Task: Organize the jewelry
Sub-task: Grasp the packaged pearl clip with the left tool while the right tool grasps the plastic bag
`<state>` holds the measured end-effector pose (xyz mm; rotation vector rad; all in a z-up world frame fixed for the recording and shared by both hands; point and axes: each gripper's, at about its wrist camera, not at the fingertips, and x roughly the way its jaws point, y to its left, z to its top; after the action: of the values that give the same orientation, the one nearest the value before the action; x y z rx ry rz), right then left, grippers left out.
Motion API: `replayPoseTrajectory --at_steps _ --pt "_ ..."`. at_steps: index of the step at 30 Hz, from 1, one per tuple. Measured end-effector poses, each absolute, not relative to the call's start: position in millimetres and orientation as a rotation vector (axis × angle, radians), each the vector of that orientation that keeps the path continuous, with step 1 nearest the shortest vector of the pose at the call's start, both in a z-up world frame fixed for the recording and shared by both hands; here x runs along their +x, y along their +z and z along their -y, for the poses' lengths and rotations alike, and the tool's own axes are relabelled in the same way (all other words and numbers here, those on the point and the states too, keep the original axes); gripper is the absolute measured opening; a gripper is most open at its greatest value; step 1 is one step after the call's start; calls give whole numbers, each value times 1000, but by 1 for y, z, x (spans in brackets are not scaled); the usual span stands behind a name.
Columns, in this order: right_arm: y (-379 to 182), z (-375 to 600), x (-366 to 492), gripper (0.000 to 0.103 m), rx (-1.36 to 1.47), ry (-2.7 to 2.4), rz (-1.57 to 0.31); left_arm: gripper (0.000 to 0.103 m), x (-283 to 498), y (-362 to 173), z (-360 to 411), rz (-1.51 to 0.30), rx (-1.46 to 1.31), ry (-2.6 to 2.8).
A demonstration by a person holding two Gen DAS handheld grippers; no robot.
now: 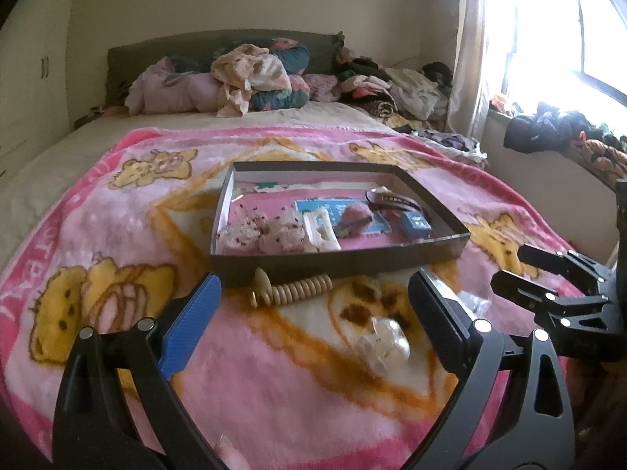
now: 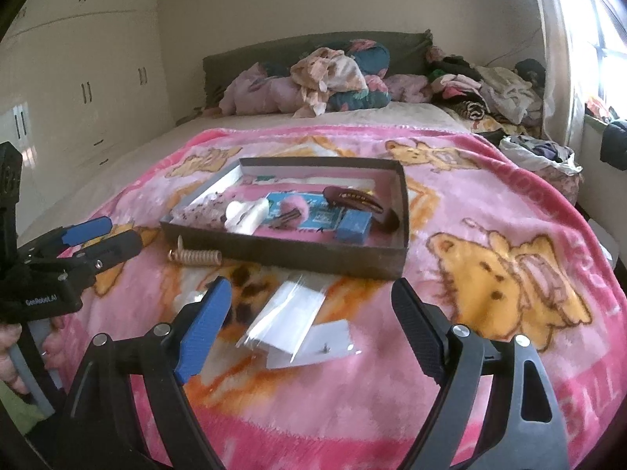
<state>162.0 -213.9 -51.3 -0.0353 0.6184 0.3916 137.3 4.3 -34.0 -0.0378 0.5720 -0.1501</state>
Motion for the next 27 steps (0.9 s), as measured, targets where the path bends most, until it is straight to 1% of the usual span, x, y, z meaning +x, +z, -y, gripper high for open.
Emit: replayPoseTrajectory --at_steps 3,14,18,20,23,27 --pt "-56 211 162 81 -33 410 -633 88 135 -42 -3 -588 -29 -150" --pt "-72 198 174 69 -62 481 -696 87 134 -76 7 -669 8 -188" --pt "-77 194 181 67 -66 511 -723 82 135 -82 17 -680 20 -225" --pt "-81 194 186 67 -67 515 -738 77 138 -87 23 -697 31 -231" --pt "-88 193 195 64 -69 524 -774 73 143 -94 27 -723 29 -242" --pt "-98 192 204 62 -59 535 -812 73 146 -99 30 -737 31 -254"
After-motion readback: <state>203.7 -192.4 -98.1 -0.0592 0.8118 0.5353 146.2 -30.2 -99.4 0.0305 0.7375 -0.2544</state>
